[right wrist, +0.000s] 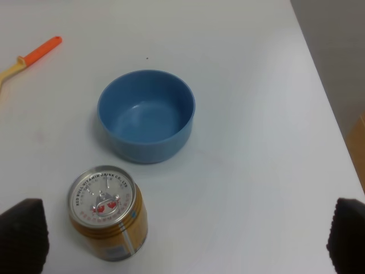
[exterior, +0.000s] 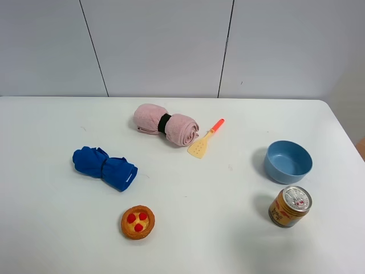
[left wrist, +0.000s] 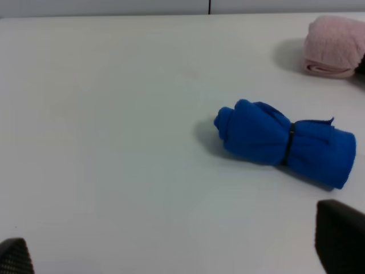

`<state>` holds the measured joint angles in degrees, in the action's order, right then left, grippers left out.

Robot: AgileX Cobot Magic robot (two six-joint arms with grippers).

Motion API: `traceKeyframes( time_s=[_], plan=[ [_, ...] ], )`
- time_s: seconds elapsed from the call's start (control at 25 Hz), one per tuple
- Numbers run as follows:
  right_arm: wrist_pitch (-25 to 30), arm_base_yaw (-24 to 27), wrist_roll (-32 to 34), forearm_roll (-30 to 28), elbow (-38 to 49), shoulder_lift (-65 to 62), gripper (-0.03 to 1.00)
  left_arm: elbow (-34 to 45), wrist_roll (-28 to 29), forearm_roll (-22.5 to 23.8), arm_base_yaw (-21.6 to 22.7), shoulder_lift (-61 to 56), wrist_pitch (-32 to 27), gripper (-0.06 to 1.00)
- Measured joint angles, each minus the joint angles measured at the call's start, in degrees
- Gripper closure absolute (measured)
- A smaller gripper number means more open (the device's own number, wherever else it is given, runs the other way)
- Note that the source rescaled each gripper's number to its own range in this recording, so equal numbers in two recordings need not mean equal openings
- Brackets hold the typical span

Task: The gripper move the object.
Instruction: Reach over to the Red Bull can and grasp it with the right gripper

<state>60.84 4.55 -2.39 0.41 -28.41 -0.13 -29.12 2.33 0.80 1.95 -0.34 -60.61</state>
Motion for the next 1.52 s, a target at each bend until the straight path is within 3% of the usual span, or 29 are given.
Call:
traceKeyframes(
  time_s=[0.48, 0.92, 1.52],
  plan=[
    [0.0, 0.0, 2.9, 0.6, 0.0, 1.8, -0.03, 0.0, 0.0, 0.0, 0.0, 0.0, 0.0, -0.06],
    [-2.1, 0.0, -1.6, 8.0, -2.2, 31.9, -0.03, 0.0, 0.0, 0.0, 0.0, 0.0, 0.0, -0.06],
    [-11.7, 0.0, -12.7, 17.6, -4.8, 61.2, -0.03, 0.0, 0.0, 0.0, 0.0, 0.0, 0.0, -0.06]
  ],
)
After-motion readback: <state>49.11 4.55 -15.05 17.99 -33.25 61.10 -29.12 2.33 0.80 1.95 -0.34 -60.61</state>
